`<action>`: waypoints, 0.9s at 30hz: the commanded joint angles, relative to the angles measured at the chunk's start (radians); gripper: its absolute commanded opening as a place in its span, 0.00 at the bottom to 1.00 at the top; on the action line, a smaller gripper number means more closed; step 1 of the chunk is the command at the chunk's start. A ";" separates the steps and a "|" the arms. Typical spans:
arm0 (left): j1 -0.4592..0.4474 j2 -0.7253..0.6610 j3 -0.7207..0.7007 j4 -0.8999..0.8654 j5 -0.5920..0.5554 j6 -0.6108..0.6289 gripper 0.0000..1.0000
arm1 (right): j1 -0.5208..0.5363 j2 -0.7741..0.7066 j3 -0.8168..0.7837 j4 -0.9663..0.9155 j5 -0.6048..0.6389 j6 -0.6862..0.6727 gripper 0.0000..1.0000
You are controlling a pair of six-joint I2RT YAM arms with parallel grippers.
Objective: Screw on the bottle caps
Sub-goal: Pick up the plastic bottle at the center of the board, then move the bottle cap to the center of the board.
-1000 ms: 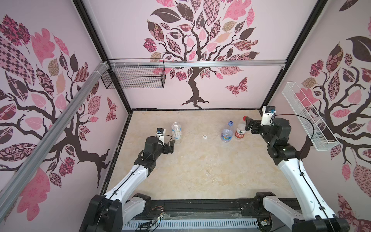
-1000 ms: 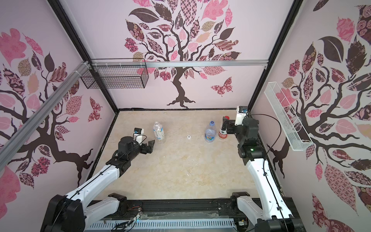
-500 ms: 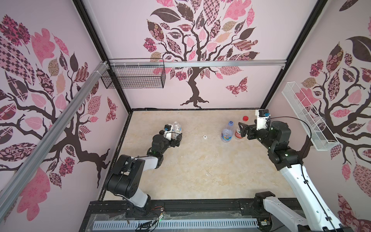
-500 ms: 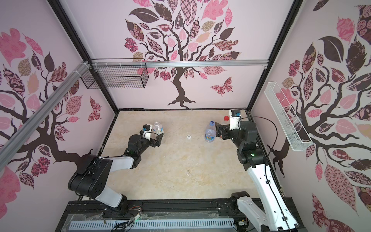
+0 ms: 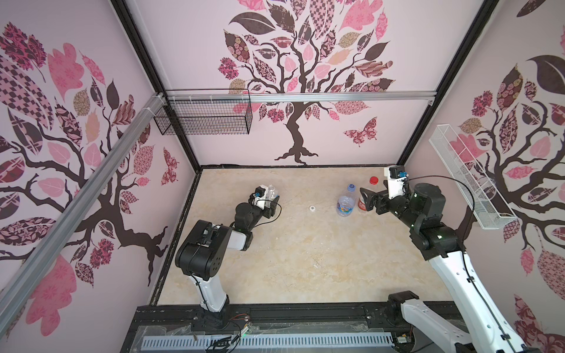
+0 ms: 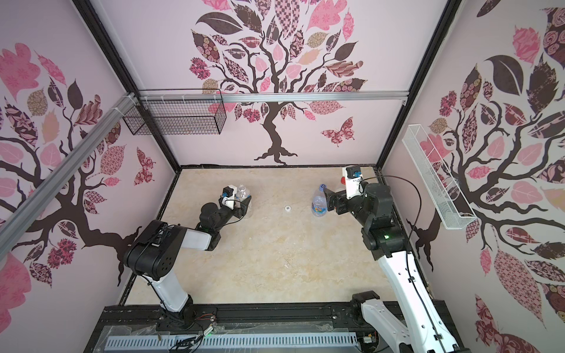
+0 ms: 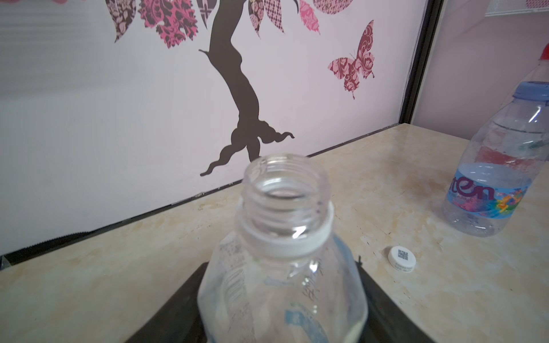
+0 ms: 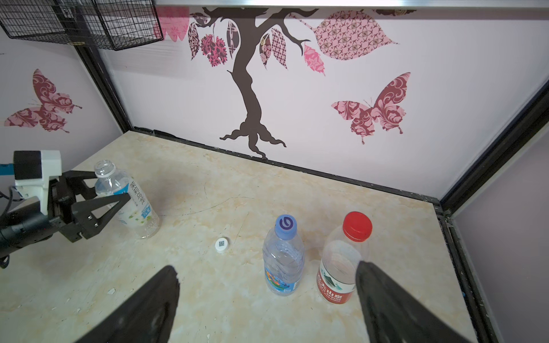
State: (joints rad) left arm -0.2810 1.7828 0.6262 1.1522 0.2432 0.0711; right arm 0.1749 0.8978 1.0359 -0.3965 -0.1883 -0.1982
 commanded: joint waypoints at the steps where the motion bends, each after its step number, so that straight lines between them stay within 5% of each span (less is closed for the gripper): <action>1: 0.002 -0.027 -0.022 0.033 0.067 0.048 0.68 | 0.028 0.020 0.066 -0.058 -0.034 -0.066 0.96; 10: 0.016 -0.349 -0.157 -0.183 0.140 0.133 0.57 | 0.282 0.268 0.201 -0.136 0.062 -0.112 0.92; 13: 0.014 -0.513 -0.173 -0.389 0.185 0.178 0.53 | 0.366 0.392 0.266 -0.163 0.114 -0.111 0.91; 20: 0.001 -0.799 -0.053 -1.033 0.275 0.320 0.49 | 0.385 0.720 0.439 -0.305 0.167 -0.045 0.83; 27: -0.044 -0.868 -0.019 -1.221 0.299 0.311 0.49 | 0.382 1.047 0.651 -0.492 0.153 -0.008 0.65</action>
State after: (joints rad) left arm -0.3103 0.9222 0.5911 0.0895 0.5095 0.3687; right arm 0.5575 1.8618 1.6104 -0.7635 -0.0311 -0.2428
